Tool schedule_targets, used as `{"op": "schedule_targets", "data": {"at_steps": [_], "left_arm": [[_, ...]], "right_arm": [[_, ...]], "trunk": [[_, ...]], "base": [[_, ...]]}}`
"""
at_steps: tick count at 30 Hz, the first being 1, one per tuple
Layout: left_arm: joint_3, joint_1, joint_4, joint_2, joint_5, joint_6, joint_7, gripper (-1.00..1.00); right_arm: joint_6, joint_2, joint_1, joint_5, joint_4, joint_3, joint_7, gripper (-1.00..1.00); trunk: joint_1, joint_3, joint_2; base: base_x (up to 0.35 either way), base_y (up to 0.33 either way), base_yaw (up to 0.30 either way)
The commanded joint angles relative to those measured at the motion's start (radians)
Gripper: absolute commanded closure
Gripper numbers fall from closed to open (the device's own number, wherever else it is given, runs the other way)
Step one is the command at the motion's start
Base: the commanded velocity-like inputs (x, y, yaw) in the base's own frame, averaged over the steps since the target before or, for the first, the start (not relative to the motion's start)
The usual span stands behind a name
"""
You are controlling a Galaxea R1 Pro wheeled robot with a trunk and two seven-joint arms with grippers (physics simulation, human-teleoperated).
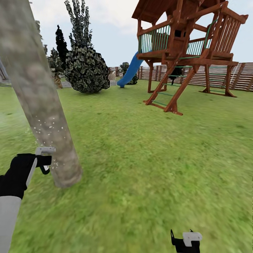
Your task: In the garden, pick up the pesticide atomizer on the floor and spray pesticide onto both trees until each tree trunk is fully covered.
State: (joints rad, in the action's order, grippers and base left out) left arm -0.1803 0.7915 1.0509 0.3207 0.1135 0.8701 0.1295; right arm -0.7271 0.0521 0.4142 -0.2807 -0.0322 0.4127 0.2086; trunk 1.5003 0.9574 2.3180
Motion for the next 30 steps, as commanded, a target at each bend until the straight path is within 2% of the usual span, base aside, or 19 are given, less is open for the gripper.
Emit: {"op": "schedule_targets", "data": {"at_steps": [1,9,11,15,21,26,30], "left_arm": [[-0.003,0.0,0.001,0.0,-0.001,0.0,0.0,1.0],[-0.002,0.0,0.001,0.002,0.001,0.0,-0.001,1.0],[-0.003,0.0,-0.001,0.009,0.003,0.0,-0.023,1.0],[-0.045,-0.002,-0.008,0.011,0.002,0.002,-0.073,1.0],[-0.038,-0.027,-0.003,0.002,-0.002,0.001,-0.071,1.0],[-0.041,-0.028,-0.001,-0.011,-0.008,0.0,-0.075,1.0],[-0.047,-0.028,-0.012,-0.021,0.0,0.0,-0.079,1.0]], "right_arm": [[0.0,0.0,0.0,0.0,0.0,0.0,0.0,-1.0],[0.0,0.0,0.0,0.001,0.0,0.001,0.0,-1.0],[0.0,0.0,0.0,0.001,0.0,0.001,0.0,-1.0],[0.0,-0.001,0.0,0.001,0.0,0.001,0.0,-1.0],[0.0,-0.002,0.0,0.001,0.0,0.001,-0.001,-1.0],[0.0,-0.002,0.0,0.001,0.0,0.001,-0.002,-1.0],[0.0,-0.002,0.0,0.001,0.0,0.001,-0.002,-1.0]], "trunk": [[0.0,0.0,0.0],[0.0,0.0,0.0],[0.0,0.0,0.0],[0.0,0.0,0.0],[0.0,0.0,0.0],[0.0,0.0,0.0],[0.0,0.0,0.0]], "base": [[0.047,-0.258,0.0],[0.038,-0.266,0.0],[0.208,-0.218,0.015],[0.22,-0.212,0.209],[0.197,-0.21,0.192],[-0.142,-0.24,0.005],[-0.231,-0.115,0.026]]}}
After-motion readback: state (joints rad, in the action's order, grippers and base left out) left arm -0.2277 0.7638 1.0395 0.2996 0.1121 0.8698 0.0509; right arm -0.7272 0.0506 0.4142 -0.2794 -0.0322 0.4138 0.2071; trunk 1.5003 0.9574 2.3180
